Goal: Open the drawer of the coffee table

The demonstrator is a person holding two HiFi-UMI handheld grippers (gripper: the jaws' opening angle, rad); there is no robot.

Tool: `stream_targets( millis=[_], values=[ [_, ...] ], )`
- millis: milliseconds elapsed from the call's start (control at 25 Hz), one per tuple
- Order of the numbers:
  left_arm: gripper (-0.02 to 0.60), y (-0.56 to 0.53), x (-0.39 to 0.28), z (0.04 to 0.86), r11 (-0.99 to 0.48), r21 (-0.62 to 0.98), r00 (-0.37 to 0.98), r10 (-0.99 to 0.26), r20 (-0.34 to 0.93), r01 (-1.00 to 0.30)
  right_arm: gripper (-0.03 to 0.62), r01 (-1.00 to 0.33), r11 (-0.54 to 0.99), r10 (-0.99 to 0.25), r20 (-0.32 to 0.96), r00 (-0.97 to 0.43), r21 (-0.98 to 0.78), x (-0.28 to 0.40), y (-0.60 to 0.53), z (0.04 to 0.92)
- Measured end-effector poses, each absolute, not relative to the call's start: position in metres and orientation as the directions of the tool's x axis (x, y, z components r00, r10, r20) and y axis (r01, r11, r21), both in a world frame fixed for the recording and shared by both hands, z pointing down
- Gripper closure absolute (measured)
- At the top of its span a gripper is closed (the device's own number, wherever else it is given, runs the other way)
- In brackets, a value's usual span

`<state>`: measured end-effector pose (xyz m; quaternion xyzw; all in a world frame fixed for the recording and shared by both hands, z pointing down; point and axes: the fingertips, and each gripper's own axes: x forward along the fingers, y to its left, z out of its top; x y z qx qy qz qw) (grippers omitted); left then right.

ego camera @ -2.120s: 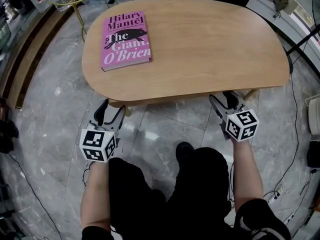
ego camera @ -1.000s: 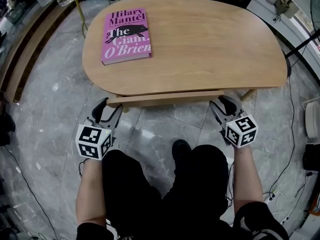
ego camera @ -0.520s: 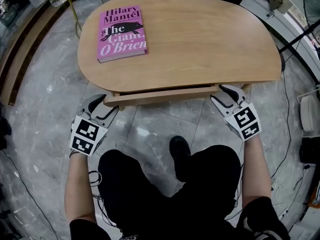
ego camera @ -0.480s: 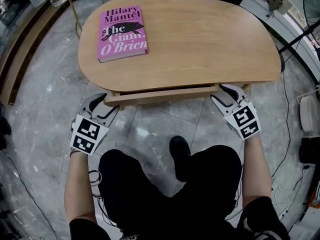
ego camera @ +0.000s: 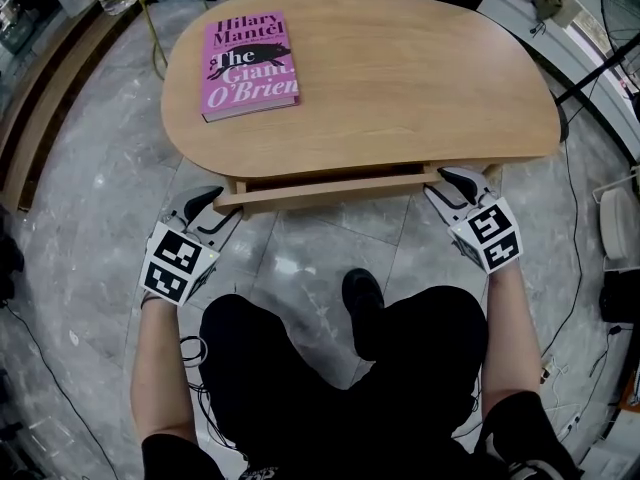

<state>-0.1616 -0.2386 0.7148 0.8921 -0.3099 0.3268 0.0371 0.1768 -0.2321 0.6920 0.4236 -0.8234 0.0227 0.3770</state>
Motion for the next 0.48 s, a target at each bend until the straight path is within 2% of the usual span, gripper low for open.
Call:
stream_targets(
  millis=[120, 240, 360, 480],
  values=[
    [0.396, -0.232, -0.164, 0.716, -0.825, -0.147, 0.596, -0.505, 0.624, -0.546, 0.449, -0.684, 0.683, -0.637, 0.668, -0.386, 0.256, 0.176, -0.225, 0.693],
    [0.403, -0.232, -0.163, 0.718, -0.847, -0.169, 0.593, -0.482, 0.645, -0.504, 0.429, -0.61, 0.733, -0.6, 0.708, -0.373, 0.299, 0.173, -0.222, 0.693],
    [0.396, -0.231, -0.156, 0.715, -0.865, -0.187, 0.597, -0.463, 0.655, -0.465, 0.42, -0.454, 0.797, -0.572, 0.739, -0.356, 0.398, 0.156, -0.221, 0.688],
    [0.388, -0.232, -0.146, 0.712, -0.878, -0.189, 0.608, -0.446, 0.657, -0.44, 0.439, -0.303, 0.859, -0.507, 0.772, -0.383, 0.414, 0.133, -0.217, 0.687]
  ],
)
